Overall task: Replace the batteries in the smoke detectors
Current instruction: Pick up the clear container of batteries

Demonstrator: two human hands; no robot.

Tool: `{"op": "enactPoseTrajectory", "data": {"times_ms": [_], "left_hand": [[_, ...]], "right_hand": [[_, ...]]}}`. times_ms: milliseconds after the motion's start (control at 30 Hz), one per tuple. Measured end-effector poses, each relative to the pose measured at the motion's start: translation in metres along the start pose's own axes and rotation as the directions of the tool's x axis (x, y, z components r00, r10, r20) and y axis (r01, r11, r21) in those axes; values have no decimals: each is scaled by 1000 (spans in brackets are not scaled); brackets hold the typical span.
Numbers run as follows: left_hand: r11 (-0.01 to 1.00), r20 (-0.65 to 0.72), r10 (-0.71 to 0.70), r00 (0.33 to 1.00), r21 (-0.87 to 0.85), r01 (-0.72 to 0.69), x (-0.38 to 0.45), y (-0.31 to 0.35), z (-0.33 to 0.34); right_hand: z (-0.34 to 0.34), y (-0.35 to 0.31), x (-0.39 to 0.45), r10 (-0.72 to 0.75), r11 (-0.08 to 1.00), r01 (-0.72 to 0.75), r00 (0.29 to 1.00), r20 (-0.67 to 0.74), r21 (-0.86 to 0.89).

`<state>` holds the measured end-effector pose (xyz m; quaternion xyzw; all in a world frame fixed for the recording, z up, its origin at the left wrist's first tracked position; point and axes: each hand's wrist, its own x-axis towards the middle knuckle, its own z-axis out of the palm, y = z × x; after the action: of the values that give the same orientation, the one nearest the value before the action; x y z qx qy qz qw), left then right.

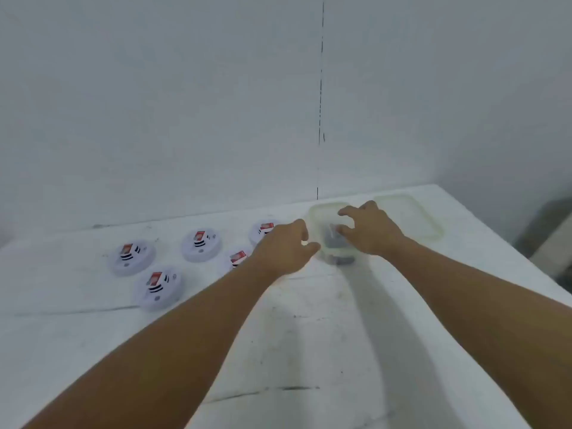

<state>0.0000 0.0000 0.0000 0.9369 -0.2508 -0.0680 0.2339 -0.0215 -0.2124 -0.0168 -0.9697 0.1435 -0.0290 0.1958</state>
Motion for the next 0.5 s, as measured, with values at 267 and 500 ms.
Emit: {"op": "enactPoseTrajectory", "data": {"times_ms": [267, 500], "left_hand": [[679, 253, -281, 926, -629, 378, -1, 19, 52], [150, 366, -423, 829, -874, 462, 3, 31, 77]], "right_hand": [[29, 17, -15, 65, 904, -65, 998, 13, 422], [34, 3, -48, 111, 863, -93, 994, -6, 496]]}}
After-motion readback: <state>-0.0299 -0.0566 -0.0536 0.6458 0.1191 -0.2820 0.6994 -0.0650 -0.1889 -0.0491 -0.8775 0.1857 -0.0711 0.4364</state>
